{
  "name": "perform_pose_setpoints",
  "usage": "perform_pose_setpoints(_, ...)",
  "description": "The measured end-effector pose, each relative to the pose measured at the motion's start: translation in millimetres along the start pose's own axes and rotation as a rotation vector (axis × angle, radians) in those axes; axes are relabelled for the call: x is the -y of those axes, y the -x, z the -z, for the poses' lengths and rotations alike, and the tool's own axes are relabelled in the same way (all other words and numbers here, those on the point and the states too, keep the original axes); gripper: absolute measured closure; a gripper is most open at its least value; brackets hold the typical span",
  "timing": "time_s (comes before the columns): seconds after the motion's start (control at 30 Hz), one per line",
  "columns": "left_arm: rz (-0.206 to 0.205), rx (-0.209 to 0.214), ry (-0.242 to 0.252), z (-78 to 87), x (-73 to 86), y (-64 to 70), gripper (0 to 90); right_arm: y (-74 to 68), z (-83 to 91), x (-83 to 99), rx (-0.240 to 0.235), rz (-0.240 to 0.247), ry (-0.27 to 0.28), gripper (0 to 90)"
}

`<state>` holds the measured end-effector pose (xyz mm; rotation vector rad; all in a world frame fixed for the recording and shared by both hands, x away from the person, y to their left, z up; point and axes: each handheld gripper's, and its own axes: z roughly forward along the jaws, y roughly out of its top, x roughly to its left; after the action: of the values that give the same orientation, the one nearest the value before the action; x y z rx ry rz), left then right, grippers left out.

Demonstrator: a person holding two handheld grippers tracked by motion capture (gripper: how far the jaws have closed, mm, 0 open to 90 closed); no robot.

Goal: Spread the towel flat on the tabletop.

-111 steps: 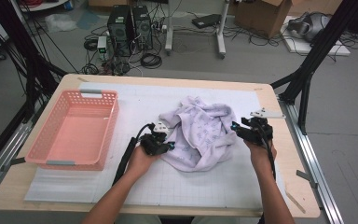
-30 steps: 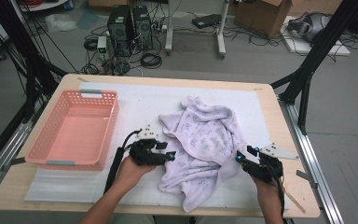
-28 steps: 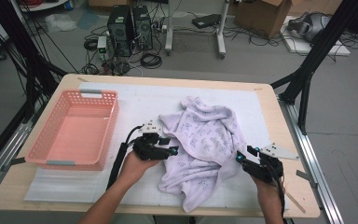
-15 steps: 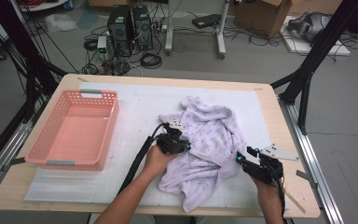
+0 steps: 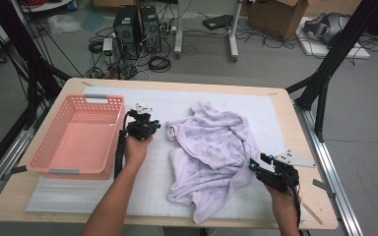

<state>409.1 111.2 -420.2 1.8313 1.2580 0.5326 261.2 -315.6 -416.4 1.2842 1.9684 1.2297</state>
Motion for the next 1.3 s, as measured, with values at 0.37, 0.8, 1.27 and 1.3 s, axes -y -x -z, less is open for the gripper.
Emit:
perform_pose_setpoints(0.37, -0.128, 0.386, 0.033, 1.5, 4.3, 55.4, 47.0, 0.2, -2.0, -4.0, 0.007, 0.003, 0.015, 49.2)
perform_pose_setpoints(0.8, -0.392, 0.356, -0.127, -30.2, 23.6, 123.5, 61.7, 4.1, 0.6, -0.2, 0.008, -0.011, 0.013, 49.0)
perform_pose_setpoints(1.27, -0.129, 0.096, -0.015, -6.9, 9.5, 34.4, 87.1, 5.6, -1.1, 0.0, 0.007, -0.014, 0.009, 48.0)
perform_pose_setpoints(1.3, -0.129, 0.096, -0.015, -6.9, 9.5, 34.4, 87.2, 5.5, -1.9, -0.5, 0.005, -0.014, 0.008, 48.0)
